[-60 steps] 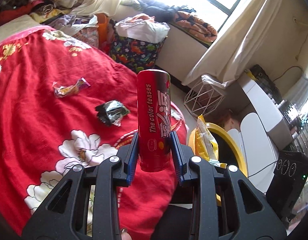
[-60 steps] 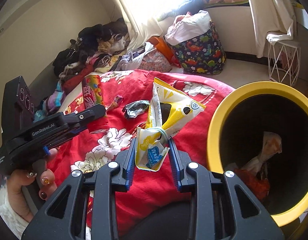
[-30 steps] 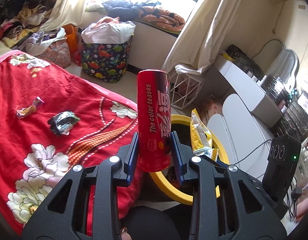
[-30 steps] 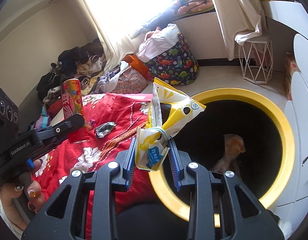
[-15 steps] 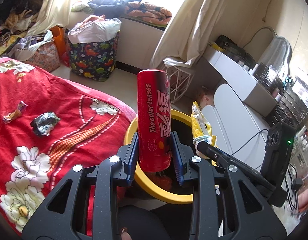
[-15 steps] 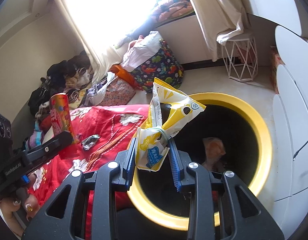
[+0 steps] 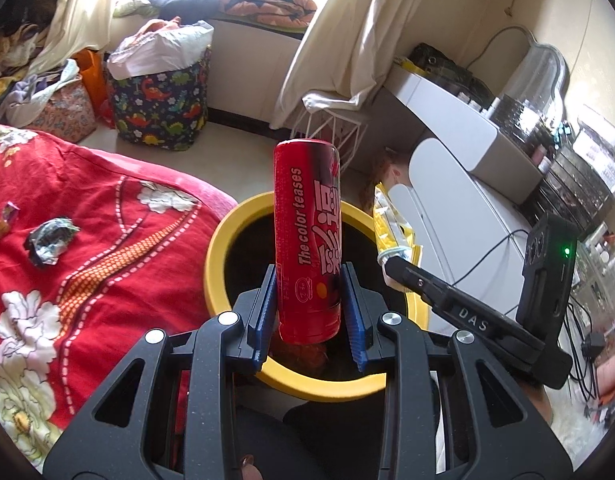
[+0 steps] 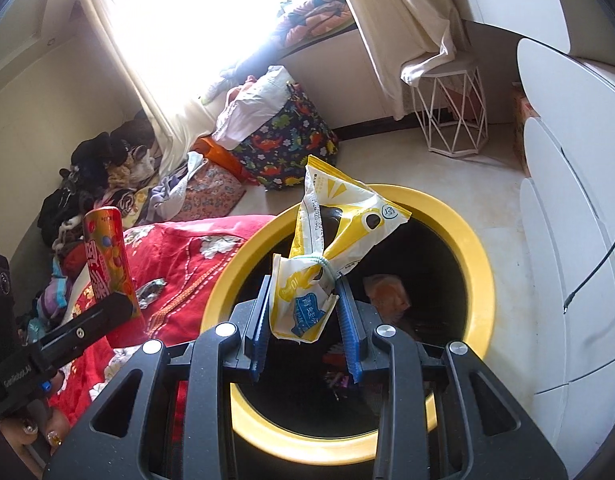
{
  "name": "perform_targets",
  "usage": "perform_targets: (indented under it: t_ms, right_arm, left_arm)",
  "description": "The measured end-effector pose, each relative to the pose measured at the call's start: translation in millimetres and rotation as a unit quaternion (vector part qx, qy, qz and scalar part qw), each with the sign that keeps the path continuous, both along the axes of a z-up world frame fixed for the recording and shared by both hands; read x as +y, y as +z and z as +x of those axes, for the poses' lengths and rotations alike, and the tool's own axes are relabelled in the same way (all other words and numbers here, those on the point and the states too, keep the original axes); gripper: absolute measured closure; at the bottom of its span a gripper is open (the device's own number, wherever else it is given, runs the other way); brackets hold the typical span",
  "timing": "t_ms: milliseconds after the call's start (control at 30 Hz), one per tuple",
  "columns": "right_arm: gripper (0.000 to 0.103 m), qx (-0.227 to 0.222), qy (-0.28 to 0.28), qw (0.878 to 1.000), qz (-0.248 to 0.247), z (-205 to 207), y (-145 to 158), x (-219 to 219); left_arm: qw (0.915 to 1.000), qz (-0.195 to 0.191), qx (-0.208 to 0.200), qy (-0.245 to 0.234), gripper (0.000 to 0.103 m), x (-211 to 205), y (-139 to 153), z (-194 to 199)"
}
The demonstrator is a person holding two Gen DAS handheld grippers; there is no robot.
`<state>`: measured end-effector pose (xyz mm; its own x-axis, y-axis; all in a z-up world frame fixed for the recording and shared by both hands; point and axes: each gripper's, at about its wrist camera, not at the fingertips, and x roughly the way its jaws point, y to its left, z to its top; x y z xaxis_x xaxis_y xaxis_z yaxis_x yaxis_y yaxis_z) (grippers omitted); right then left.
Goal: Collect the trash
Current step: 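Carry the red can and yellow chip bag over the yellow-rimmed bin, then open both grippers above the bin to drop the can and chip bag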
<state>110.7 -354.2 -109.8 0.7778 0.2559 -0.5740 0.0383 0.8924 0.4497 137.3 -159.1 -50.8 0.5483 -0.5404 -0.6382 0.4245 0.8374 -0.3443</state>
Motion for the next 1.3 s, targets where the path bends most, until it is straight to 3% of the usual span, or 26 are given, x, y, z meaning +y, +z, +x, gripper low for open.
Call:
perform_targets:
  t_ms: [433, 833, 1000, 1067, 1100, 1167, 1300]
  right_arm:
    - [0.073, 0.017, -0.014, 1.0, -0.011, -2, -11, -11]
    - [0.073, 0.033, -0.015, 0.999, -0.017, 4, -18, -9]
    - [0.07, 0.035, -0.025, 0.999, -0.013, 4, -18, -11]
    - [0.062, 0.033, -0.036, 0.999, -0.01, 2, -18, -14]
    - [0.06, 0.03, -0.042, 0.999, -0.007, 1, -17, -17]
    - [0.051, 0.023, -0.055, 0.998, 0.001, -2, -15, -21]
    - [0.046, 0.015, -0.063, 0.998, 0.002, -6, -12, -25]
  left_arm:
    - [0.9993, 0.008, 0.019, -0.03, 0.079, -21, -17, 9]
    - [0.9985, 0.013, 0.045, -0.028, 0.079, -29, -32, 32]
    - [0.9982, 0.011, 0.055, -0.021, 0.078, -28, -35, 40]
    - [0.9982, 0.008, 0.056, -0.02, 0.077, -27, -35, 41]
    - [0.9983, 0.009, 0.055, -0.02, 0.074, -27, -35, 42]
    - [0.9984, 0.008, 0.053, -0.019, 0.052, -26, -33, 42]
    - [0.9989, 0.011, 0.045, -0.008, 0.031, -22, -29, 39]
